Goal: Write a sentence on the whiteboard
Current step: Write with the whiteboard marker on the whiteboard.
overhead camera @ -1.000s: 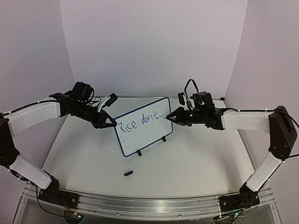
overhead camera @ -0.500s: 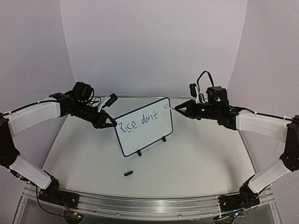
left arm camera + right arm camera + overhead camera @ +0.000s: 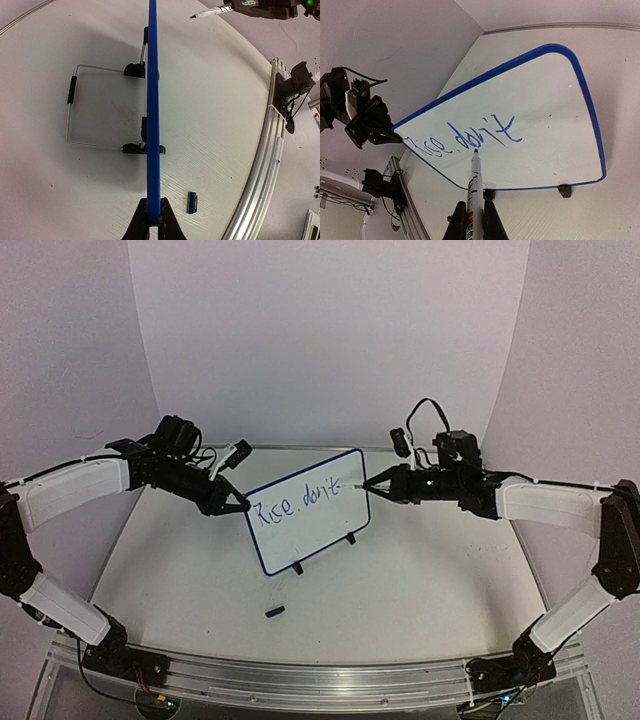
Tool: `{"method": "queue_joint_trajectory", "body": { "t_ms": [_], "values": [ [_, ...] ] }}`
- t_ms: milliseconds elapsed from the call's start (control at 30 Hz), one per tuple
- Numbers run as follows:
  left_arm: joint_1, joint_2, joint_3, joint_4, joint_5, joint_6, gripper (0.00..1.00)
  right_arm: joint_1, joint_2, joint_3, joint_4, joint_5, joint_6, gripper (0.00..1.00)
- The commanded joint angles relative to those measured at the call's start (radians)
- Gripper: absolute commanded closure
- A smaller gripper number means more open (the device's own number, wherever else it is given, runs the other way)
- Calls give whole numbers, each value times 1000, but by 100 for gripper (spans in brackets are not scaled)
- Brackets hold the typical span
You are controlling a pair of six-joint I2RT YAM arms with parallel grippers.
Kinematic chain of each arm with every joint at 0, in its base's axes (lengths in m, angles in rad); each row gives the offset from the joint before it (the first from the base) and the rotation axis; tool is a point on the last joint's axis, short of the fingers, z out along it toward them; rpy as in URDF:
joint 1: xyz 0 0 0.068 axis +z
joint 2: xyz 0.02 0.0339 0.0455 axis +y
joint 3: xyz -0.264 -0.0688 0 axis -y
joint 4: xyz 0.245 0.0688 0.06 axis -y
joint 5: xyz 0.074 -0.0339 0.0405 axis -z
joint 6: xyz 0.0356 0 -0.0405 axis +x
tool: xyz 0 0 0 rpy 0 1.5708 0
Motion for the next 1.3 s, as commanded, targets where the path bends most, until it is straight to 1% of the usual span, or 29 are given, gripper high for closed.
{"method": "queue_joint_trajectory", "body": {
  "t_ms": [0,100,167,300,400,567,900,1267],
  "values": [
    [-10,14,17,-30,1,0,100,89,23,4,41,-27,-70,100],
    [-10,14,16,-31,1,1,100,181,63,5,73,15,-88,100],
    [-10,14,16,-31,1,0,100,232,102,2,128,30,-81,100],
    [-10,12,15,-29,0,1,100,297,159,-2,209,76,-64,100],
    [-10,11,15,-29,0,0,100,333,204,9,224,129,-68,100],
    [-11,11,15,-29,-1,1,100,346,245,6,259,173,-61,100],
    [-11,15,16,-29,0,1,100,347,325,52,298,178,-38,100],
    [-10,12,16,-29,1,0,100,347,352,84,304,204,-35,100]
  ]
}}
